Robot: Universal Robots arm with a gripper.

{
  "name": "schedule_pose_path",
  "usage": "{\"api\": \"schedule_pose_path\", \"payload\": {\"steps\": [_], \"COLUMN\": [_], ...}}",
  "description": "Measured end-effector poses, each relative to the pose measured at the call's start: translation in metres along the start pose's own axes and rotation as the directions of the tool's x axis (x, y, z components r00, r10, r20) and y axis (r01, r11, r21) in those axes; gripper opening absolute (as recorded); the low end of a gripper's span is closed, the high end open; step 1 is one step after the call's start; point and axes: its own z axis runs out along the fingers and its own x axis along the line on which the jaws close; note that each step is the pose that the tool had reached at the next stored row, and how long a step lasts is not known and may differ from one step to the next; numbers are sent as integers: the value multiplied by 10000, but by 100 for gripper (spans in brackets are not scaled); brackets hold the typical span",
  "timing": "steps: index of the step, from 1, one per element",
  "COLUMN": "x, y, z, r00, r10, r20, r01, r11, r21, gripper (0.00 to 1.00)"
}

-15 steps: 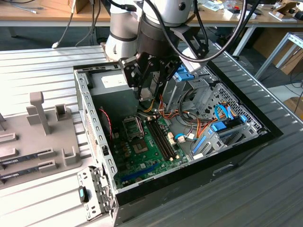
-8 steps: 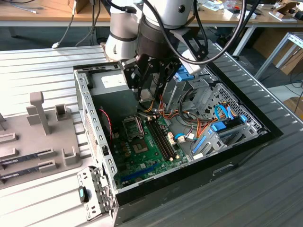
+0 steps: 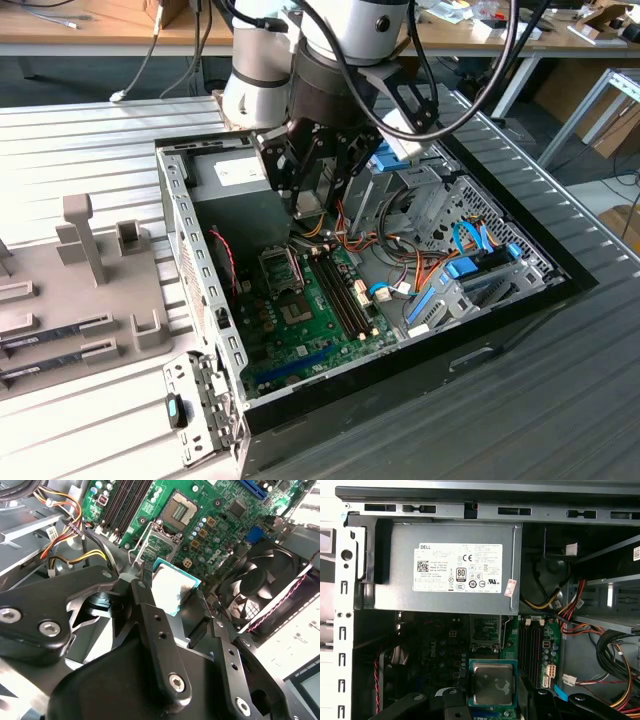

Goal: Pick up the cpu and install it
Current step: 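Pick up the cpu and move it towards the insertion slot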

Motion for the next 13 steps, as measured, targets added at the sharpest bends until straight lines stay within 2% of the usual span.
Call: {"api": "schedule_pose_path", "payload": {"steps": [13], "x": [-1], "y": [-8], "z": [45], "r00": [10000], "r10": [0], "r20": [0], "r01": [0], "r11": [10000], "r21": [0], "gripper": [47]}}
